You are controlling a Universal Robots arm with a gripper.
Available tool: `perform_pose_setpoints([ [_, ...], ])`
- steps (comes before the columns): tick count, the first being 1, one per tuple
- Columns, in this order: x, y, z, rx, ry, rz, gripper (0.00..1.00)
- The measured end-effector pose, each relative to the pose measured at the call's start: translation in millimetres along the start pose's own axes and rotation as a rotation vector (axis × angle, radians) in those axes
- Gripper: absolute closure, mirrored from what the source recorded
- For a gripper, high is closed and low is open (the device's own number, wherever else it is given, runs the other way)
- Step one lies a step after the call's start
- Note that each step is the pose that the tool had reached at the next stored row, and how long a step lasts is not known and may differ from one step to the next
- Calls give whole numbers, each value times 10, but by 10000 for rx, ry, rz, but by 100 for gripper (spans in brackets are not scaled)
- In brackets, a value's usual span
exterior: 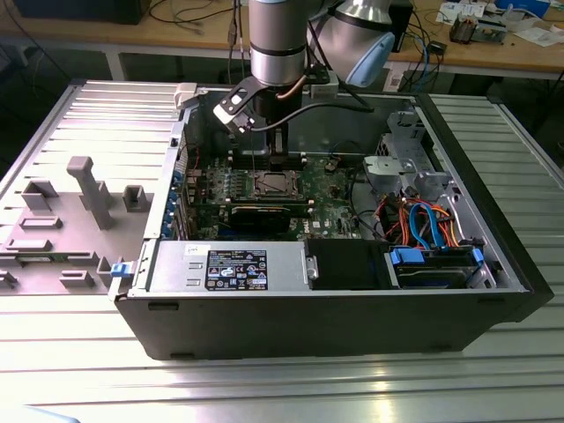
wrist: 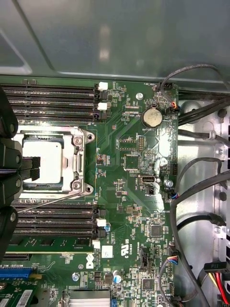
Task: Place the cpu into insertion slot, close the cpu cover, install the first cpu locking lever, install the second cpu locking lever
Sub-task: 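Install the first cpu locking lever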
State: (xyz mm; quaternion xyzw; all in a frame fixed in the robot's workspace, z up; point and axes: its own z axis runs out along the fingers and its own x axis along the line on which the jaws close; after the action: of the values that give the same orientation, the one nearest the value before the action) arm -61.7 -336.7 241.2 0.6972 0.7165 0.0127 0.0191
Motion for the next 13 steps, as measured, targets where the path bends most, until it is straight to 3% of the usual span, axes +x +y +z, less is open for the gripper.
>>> perform_pose_setpoints([
  [13,0,0,-12,1,-1,0,89],
])
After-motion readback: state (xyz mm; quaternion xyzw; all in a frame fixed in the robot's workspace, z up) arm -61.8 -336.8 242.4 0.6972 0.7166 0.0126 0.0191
